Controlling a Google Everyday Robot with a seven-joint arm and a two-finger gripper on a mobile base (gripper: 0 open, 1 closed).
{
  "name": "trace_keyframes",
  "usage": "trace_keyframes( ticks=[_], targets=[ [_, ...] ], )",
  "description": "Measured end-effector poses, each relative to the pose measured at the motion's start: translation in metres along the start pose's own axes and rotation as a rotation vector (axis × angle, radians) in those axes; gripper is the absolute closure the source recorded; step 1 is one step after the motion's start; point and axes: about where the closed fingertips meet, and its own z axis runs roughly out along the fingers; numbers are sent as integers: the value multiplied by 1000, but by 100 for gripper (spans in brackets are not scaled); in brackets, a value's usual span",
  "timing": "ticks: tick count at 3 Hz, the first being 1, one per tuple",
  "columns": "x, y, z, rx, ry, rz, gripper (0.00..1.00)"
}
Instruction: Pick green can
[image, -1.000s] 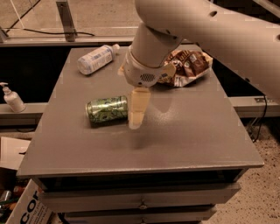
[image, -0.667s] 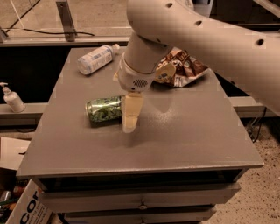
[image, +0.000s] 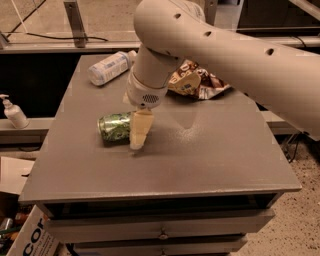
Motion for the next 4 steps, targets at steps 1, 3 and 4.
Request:
trace_keyframes(
  ticks=[1, 3, 4],
  targets=[
    [1, -3, 3, -8, 3, 14, 41],
    [-2, -3, -33, 29, -59, 72, 88],
    [9, 2, -67, 61, -121, 128, 100]
  ],
)
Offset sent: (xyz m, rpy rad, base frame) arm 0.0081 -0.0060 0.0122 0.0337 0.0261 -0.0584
